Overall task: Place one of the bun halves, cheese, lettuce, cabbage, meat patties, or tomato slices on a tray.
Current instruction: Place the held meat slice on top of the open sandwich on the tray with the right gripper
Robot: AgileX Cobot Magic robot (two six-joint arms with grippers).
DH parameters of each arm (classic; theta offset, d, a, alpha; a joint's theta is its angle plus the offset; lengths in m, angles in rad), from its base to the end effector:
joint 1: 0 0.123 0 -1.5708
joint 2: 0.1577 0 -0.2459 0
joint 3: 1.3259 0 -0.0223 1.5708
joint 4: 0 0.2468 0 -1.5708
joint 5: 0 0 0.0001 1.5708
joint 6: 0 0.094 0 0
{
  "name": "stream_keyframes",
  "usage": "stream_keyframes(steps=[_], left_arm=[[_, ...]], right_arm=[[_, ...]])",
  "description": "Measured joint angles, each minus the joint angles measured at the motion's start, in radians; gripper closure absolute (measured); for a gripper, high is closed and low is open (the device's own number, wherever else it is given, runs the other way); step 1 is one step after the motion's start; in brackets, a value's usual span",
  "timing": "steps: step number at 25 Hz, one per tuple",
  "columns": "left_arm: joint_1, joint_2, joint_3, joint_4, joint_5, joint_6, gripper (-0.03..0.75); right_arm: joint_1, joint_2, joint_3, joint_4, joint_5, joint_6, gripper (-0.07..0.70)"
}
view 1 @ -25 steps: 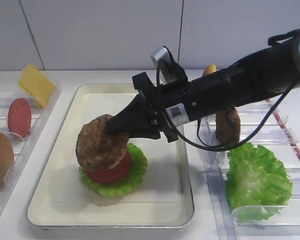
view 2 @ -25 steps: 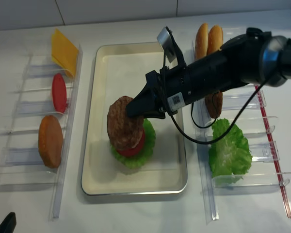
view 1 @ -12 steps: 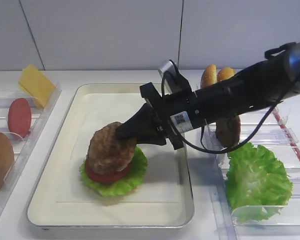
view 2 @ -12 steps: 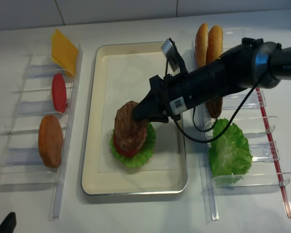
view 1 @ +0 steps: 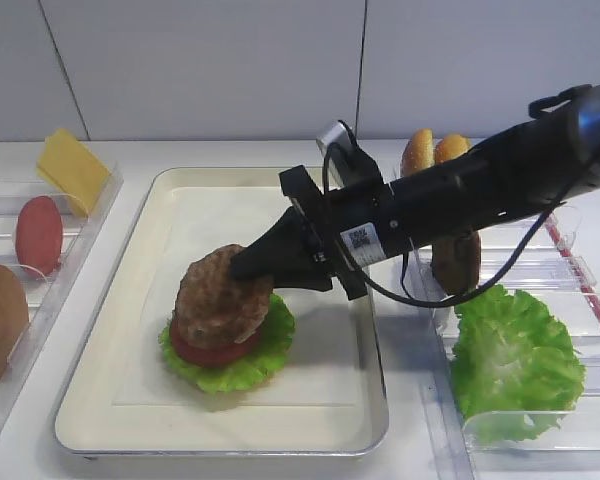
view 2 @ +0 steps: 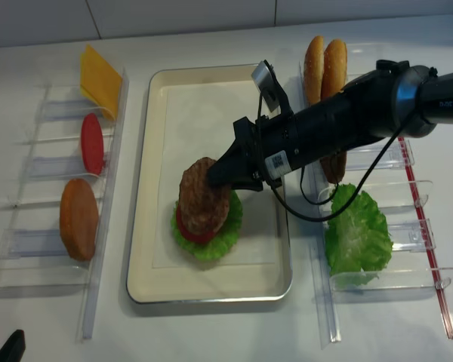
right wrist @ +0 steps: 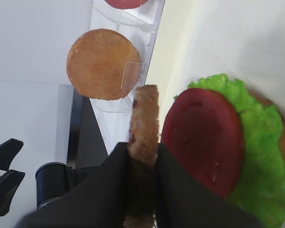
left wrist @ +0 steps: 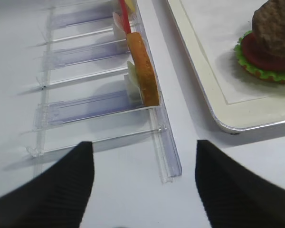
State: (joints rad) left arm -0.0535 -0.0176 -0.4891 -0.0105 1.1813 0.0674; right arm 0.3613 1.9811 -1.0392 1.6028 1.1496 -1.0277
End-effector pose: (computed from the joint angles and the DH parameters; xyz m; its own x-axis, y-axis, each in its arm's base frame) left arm 0.0267 -0.0023 0.2618 -0.5484 0.0928 -0.8311 0.0965 0.9942 0.0474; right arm 0.2862 0.1998 0.1316 -0.9730 -0.1126 -0.2015 -0.2252 0.2712 0.9358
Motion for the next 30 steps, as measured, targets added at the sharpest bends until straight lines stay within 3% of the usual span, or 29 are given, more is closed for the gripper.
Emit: stream_keyframes(steps=[16,30], left_arm=[[0.0,0.0,0.0,0.0,0.0,0.0,0.251],[0.0,0.0,0.0,0.001,0.0,0.0,0.251]], right_arm=[[0.029,0.0,0.0,-0.012,0.002,0.024,0.467],[-0.001,0.019,0.0,-0.012,0.002,0.024,0.467]])
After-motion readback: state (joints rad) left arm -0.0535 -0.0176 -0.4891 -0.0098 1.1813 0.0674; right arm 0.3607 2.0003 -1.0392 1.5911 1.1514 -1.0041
